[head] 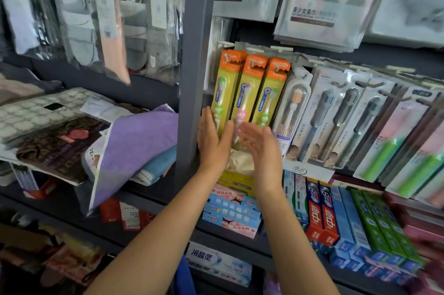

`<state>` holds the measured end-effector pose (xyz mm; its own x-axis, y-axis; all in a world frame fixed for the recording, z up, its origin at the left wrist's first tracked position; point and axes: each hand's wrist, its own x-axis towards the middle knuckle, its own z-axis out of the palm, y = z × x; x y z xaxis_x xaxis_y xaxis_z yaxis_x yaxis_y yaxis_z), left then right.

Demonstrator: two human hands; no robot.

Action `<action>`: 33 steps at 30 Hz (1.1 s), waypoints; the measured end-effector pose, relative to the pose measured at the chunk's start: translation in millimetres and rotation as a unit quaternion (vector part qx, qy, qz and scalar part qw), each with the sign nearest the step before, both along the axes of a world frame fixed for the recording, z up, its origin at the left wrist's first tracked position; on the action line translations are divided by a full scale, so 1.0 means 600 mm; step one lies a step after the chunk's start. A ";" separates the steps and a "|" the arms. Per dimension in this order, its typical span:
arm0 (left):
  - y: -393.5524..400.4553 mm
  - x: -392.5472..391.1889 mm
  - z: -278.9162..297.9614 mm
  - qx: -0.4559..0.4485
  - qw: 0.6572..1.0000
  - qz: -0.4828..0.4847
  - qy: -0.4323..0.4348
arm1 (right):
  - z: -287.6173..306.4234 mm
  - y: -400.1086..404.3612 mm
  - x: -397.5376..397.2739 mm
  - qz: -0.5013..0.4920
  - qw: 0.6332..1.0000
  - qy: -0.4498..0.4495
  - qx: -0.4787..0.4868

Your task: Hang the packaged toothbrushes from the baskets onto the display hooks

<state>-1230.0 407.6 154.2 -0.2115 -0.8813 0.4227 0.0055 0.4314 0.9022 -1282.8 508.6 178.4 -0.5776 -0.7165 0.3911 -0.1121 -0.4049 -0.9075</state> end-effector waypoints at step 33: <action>-0.035 -0.021 0.022 0.022 0.989 -0.081 0.120 | 0.004 -0.122 0.014 0.033 0.999 0.014 0.024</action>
